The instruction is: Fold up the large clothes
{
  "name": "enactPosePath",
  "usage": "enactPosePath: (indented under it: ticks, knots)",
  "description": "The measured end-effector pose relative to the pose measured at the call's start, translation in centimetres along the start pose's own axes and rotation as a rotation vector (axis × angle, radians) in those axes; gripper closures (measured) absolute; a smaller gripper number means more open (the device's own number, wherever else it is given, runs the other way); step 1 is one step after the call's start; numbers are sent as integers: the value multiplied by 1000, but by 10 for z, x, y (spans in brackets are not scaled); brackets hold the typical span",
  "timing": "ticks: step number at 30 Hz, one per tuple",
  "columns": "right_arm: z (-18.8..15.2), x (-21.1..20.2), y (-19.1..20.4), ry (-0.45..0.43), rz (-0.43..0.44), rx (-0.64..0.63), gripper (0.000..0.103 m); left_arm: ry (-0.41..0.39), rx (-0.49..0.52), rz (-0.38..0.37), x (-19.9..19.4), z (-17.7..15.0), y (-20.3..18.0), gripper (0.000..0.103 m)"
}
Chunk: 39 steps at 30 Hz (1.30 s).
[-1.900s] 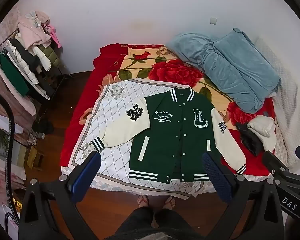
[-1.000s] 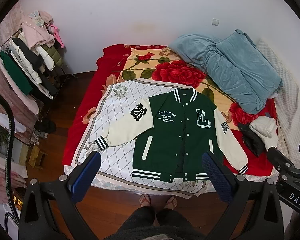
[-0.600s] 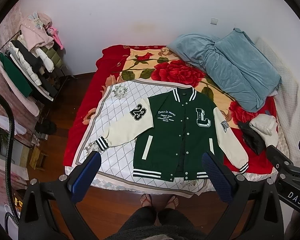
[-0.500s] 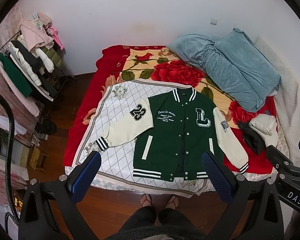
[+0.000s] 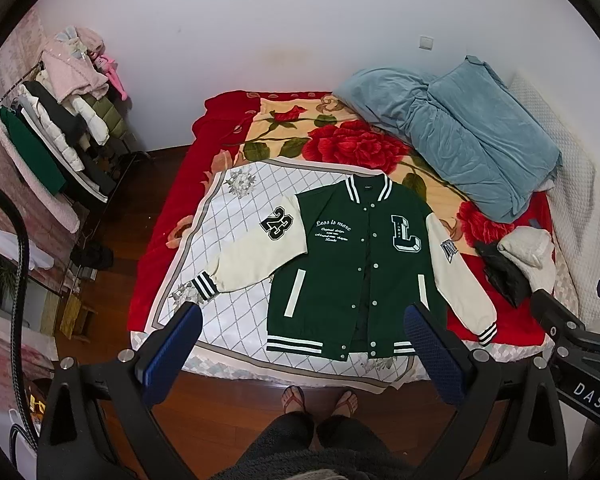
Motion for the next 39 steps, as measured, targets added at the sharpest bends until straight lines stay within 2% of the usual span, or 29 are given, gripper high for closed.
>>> enactPosePath:
  ticks: [39]
  knots:
    - [-2, -9, 3, -6, -12, -11, 0, -7, 2, -2, -9, 1, -8, 0]
Point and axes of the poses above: each gripper's, at about its wrist camera, not at the fingertips, and x roughly the way its jaws point, y to its left, z to its top, the point moved 3 cm from there along x, roughly the way its jaws point, and after that the axes turned 15 degrees about -x, right-handed, at the moved point
